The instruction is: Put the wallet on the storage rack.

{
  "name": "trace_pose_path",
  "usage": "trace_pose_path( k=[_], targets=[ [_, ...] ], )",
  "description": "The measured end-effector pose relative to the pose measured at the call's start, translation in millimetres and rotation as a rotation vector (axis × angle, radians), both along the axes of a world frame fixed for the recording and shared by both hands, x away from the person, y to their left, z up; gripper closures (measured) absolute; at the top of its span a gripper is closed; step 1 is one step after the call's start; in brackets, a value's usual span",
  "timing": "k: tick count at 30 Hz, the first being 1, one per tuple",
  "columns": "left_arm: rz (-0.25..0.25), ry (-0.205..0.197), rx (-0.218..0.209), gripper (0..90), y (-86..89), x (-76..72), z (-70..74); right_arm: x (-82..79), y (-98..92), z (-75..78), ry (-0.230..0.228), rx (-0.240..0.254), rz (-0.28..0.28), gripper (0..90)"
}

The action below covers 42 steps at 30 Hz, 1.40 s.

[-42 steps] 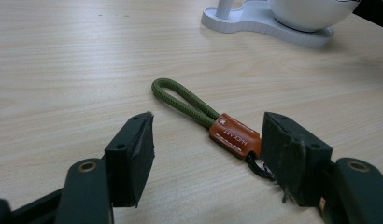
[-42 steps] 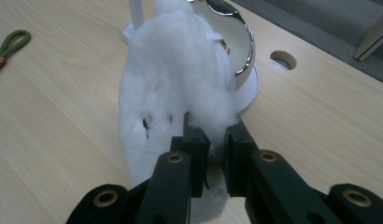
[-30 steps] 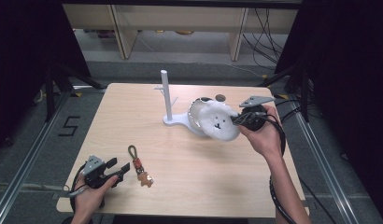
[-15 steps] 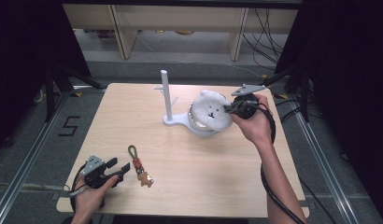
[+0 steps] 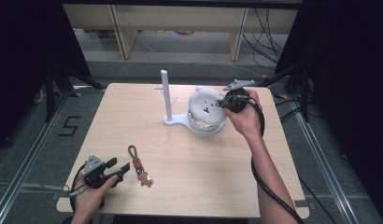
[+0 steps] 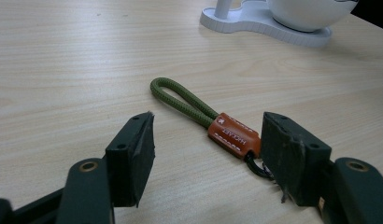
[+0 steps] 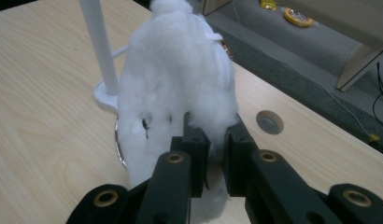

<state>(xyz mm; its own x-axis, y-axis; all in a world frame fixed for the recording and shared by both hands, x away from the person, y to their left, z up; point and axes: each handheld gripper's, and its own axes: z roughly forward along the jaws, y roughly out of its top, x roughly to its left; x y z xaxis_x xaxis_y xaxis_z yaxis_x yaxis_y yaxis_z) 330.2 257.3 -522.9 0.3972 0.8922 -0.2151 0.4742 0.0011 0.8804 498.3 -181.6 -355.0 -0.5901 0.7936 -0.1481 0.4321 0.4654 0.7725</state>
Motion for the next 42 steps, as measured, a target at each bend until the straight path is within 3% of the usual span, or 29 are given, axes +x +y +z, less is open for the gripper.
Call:
trace_pose_path(
  k=[7,11,20,32,37,42],
  targets=[
    [0.004,0.001,-0.003,34.8,-0.4,-0.4,-0.2,8.8,6.9,-16.0,0.044,-0.047,-0.013,82.6],
    [0.001,0.0,-0.004,34.8,0.3,-0.2,-0.3,11.1,8.3,-20.4,0.044,-0.058,-0.029,82.2],
    [0.001,-0.005,-0.009,34.8,-0.1,-0.5,-0.1,19.3,10.0,-29.3,0.023,-0.134,-0.041,81.2],
    [0.006,-0.007,-0.009,34.9,0.1,-0.4,0.2,22.5,9.1,-34.2,0.017,-0.14,-0.06,75.9],
    [0.009,-0.007,-0.009,34.9,-0.4,-1.0,1.0,22.0,7.6,-35.0,0.02,-0.123,-0.086,67.3],
    [0.009,-0.009,-0.009,34.8,-0.9,-0.9,1.0,20.2,4.7,-34.2,-0.006,-0.1,-0.083,58.2]
  ],
)
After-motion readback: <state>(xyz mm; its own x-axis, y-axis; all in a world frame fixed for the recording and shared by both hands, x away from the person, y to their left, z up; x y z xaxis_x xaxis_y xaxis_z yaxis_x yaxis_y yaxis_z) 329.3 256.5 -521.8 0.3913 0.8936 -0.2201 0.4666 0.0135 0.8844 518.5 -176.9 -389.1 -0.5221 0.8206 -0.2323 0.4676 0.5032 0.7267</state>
